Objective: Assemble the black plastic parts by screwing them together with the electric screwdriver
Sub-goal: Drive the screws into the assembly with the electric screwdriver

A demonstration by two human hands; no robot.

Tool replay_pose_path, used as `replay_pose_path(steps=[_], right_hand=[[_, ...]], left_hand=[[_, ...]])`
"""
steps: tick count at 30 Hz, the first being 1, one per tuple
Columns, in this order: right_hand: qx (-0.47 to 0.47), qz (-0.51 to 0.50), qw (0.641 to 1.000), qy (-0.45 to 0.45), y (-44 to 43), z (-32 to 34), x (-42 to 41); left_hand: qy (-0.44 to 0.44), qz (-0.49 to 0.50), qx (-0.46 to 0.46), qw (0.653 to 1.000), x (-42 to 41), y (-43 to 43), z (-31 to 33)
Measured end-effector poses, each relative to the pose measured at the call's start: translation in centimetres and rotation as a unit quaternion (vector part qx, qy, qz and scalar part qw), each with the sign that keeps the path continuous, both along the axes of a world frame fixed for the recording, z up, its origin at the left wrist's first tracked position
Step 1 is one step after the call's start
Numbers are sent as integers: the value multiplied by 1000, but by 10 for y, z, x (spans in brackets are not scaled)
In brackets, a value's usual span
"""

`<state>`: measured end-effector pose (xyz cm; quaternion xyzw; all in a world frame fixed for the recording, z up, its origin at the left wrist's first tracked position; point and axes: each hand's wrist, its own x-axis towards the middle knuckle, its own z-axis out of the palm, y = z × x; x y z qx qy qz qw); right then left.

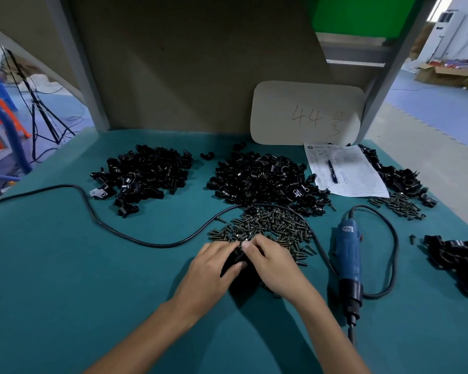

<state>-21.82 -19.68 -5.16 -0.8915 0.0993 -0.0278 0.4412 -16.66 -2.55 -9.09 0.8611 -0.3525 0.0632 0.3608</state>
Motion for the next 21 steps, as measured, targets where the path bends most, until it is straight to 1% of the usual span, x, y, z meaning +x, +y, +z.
replay_pose_path(steps=[3,5,7,9,10,11,13,14,15,17,18,19,20,21], right_hand=[[-91,-7,996,-25,2,9,-2],[-135,-40,989,-34,-9,18,-9],[-171,-99,980,-33,-35,26,-21],[-210,-187,959,-28,-72,28,-39],[-234,-237,943,-11,-89,27,-48],[-252,-274,928,24,-104,25,-57],[-253,-288,914,130,-120,19,-65],[-237,-285,913,171,-123,16,-67],[-217,-283,914,194,-126,12,-67],[-169,-291,924,184,-133,8,-65],[-117,-299,934,159,-136,7,-65],[-31,-311,942,119,-137,5,-66],[77,-326,939,78,-137,4,-66],[183,-344,920,43,-135,3,-66]], left_hand=[[-7,-8,10,1000,0,1,2],[7,7,17,1000,0,0,2],[24,20,30,999,1,-1,2],[35,16,40,998,2,-2,1],[39,12,39,998,2,-2,0],[45,8,33,998,2,-2,-1],[63,10,21,998,2,-2,-2],[65,12,20,998,3,-2,-2],[58,13,21,998,2,-2,-1],[38,12,26,999,1,-2,0],[33,10,29,999,1,-2,1],[30,9,32,999,0,-2,2],[28,9,35,999,0,-1,3],[28,9,39,999,0,-1,4]])
